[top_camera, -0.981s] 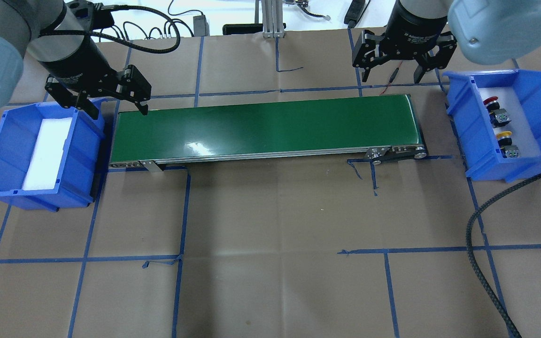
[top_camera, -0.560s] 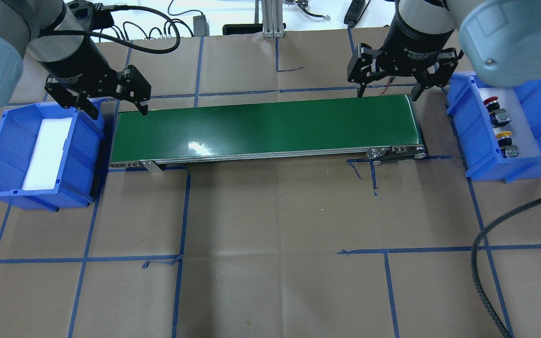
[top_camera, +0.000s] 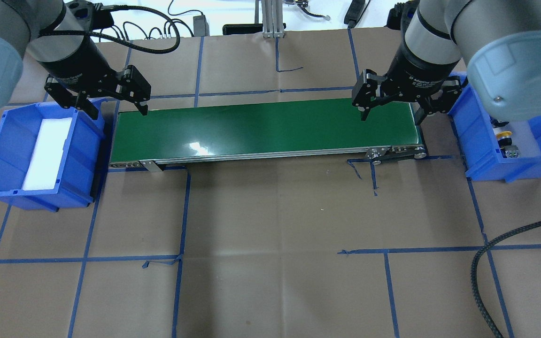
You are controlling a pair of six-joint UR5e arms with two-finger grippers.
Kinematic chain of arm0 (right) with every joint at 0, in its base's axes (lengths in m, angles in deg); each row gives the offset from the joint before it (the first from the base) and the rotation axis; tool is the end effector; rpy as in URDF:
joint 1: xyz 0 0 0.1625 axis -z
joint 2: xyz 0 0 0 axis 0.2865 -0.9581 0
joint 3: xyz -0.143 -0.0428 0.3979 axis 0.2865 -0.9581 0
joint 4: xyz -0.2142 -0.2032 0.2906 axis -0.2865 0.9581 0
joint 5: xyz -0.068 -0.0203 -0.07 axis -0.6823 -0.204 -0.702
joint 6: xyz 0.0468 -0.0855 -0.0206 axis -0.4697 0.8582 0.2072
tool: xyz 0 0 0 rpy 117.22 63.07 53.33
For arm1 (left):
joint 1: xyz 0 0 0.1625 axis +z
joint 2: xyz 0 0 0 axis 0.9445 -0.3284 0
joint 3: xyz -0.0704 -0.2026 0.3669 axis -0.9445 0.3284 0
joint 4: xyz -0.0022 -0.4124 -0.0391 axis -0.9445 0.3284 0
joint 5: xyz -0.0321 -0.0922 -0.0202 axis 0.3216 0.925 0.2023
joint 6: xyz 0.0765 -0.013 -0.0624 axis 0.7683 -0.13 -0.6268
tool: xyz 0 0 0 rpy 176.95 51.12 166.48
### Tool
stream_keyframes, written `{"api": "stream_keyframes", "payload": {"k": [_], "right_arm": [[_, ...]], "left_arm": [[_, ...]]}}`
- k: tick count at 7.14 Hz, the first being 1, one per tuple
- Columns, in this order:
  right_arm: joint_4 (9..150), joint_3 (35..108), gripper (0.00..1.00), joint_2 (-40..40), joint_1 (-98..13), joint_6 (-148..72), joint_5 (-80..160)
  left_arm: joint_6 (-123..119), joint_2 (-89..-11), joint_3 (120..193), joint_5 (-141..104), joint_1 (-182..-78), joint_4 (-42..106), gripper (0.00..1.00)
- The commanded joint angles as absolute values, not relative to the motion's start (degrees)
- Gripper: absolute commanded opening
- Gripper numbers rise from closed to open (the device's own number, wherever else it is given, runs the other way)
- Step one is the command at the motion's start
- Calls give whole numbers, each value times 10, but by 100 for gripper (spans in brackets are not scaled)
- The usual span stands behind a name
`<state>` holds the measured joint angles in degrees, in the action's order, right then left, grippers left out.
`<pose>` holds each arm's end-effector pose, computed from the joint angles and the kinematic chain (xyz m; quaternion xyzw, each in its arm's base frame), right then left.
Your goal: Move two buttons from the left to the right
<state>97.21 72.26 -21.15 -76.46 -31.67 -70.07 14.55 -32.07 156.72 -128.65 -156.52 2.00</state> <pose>0.1649 -0.4812 0.4680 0.0608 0.9977 -0.0101 0.0277 -0.0969 -0.5147 0.4683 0.0204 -0.9997 0.0082 0.0096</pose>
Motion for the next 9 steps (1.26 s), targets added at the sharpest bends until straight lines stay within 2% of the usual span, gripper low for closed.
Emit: {"api": "stream_keyframes", "payload": {"k": [1, 9], "right_arm": [[972, 726, 100, -207, -765, -317, -697], [966, 726, 100, -215, -764, -317, -698]], "left_arm": [[145, -321, 1567, -1286, -1565, 20, 99], [145, -321, 1567, -1286, -1565, 20, 99]]}}
